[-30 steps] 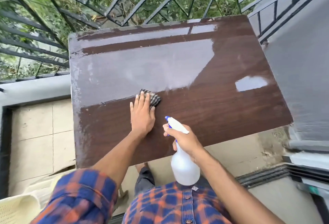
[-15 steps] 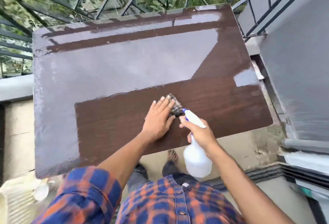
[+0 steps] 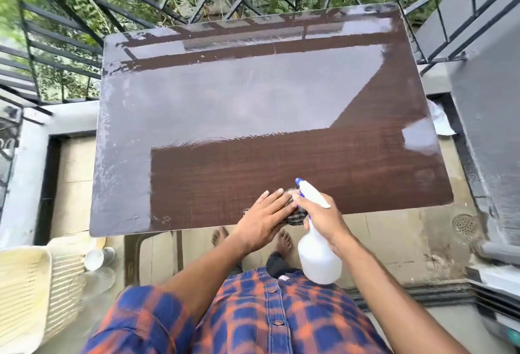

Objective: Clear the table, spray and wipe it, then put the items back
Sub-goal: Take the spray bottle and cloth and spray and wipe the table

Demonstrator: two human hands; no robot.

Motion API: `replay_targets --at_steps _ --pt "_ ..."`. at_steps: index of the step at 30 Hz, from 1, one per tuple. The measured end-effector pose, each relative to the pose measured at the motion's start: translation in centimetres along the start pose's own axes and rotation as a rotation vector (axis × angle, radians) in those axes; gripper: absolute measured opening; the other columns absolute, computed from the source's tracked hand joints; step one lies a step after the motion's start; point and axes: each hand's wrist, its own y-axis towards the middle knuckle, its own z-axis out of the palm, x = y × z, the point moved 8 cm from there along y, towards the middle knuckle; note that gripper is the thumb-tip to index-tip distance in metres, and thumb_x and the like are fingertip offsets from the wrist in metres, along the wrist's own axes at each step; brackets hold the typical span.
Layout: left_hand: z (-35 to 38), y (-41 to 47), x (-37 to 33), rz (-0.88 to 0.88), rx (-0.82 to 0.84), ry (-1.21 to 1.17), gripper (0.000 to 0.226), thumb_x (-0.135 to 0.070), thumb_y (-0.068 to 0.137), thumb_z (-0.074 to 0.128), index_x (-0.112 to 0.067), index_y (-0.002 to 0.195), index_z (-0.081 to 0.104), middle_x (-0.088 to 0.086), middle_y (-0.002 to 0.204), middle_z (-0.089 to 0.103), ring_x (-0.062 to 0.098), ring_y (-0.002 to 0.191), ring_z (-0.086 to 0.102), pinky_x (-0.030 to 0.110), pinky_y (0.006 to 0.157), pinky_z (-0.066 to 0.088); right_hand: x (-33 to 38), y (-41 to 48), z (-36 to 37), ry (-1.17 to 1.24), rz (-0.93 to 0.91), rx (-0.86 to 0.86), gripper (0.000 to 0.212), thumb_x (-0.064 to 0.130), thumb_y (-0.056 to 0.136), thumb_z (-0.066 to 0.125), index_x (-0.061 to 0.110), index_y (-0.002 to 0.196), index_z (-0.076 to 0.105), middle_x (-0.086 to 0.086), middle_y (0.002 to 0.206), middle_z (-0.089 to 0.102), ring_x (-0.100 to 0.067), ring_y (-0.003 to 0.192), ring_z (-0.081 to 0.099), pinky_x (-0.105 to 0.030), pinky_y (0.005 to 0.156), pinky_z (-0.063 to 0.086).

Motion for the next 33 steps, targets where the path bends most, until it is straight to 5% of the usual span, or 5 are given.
replay_targets --at_steps 13,17,21,27,33 --pt "-5.0 -14.4 9.9 -0.260 -0.076 0.012 0.054 -0.027 0.101 0.046 -0.024 0.154 0.035 0.002 0.163 0.029 0.027 0.151 0.024 0.047 0.120 0.023 1.0 -0.3 7.8 -0.168 0.014 0.124 0.016 0.035 0.078 0.070 0.021 0.083 0.077 0.002 0.092 0.073 -0.018 0.063 0.056 -0.034 0.053 0.044" --pt "-6.7 -20.4 14.6 -0.520 -0.189 -0.082 0.055 -0.035 0.101 0.044 -0.021 0.154 0.036 0.001 0.163 0.027 0.026 0.152 0.019 0.053 0.119 0.024 1.2 -0.5 12.0 -0.259 0.004 0.167 0.011 0.026 0.093 0.069 0.019 0.090 0.076 -0.005 0.094 0.073 -0.007 0.044 0.049 -0.027 0.050 0.044" --pt "-8.6 -27.8 20.6 -0.946 -0.394 -0.181 0.060 -0.031 0.097 0.044 -0.018 0.154 0.034 0.007 0.164 0.025 0.031 0.152 0.015 0.055 0.121 0.017 1.2 -0.9 17.6 -0.319 -0.002 0.226 0.017 0.031 0.089 0.068 0.016 0.091 0.076 -0.005 0.087 0.068 -0.015 0.050 0.048 -0.032 0.053 0.044" --pt "-10.9 -33.9 24.5 -1.104 -0.571 -0.228 0.054 -0.016 0.100 0.050 -0.011 0.152 0.037 0.016 0.158 0.033 0.034 0.147 0.027 0.048 0.122 0.020 1.1 -2.0 27.9 -0.381 -0.011 0.309 0.015 0.031 0.085 0.070 0.018 0.091 0.076 0.001 0.085 0.070 -0.014 0.076 0.061 -0.032 0.051 0.046" --pt "-9.8 -41.2 27.0 -1.455 -0.869 -0.605 0.043 -0.014 0.100 0.052 -0.005 0.142 0.048 0.016 0.137 0.055 0.031 0.128 0.049 0.041 0.113 0.036 1.6 -3.9 38.1 -0.477 -0.010 0.436 0.017 0.036 0.086 0.069 0.021 0.091 0.077 -0.006 0.089 0.073 -0.015 0.072 0.058 -0.033 0.053 0.047"
